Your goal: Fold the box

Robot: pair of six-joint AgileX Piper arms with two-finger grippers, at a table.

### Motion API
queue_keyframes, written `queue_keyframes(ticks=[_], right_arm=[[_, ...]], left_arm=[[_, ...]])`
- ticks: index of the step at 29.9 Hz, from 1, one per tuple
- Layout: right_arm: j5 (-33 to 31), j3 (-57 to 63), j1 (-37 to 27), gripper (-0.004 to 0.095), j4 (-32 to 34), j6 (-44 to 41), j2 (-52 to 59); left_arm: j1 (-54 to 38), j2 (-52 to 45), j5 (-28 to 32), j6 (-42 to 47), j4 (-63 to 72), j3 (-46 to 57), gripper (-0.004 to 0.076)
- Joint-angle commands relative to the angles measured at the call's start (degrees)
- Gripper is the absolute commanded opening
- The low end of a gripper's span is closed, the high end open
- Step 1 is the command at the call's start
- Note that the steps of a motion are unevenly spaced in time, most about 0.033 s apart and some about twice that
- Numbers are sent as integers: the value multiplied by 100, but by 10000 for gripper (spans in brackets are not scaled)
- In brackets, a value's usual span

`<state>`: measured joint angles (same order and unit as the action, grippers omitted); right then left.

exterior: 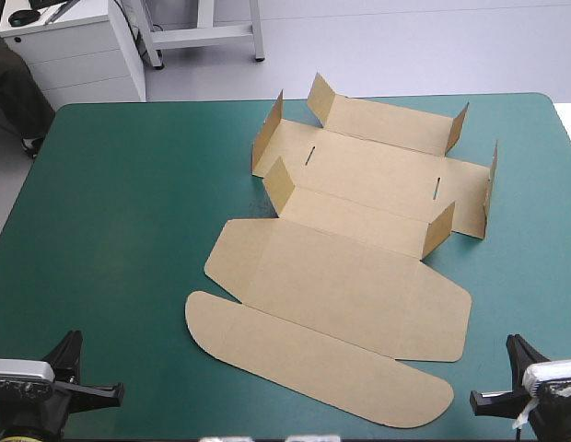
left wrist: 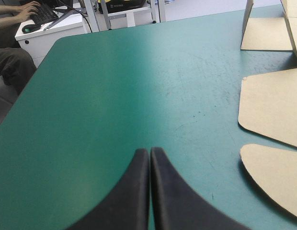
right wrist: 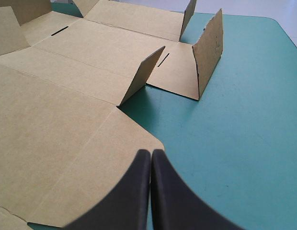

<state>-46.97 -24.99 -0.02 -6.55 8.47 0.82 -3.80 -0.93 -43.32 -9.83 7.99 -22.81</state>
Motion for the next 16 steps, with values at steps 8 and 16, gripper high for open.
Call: queue_keyframes(ticks=[8, 16], right_arm=[[415, -170, -22, 457, 12, 43, 120], [415, -170, -22, 701, 45, -6, 120]], left_arm=[[21, -77, 415, 29, 83, -195, -10], [21, -77, 415, 29, 83, -195, -10]])
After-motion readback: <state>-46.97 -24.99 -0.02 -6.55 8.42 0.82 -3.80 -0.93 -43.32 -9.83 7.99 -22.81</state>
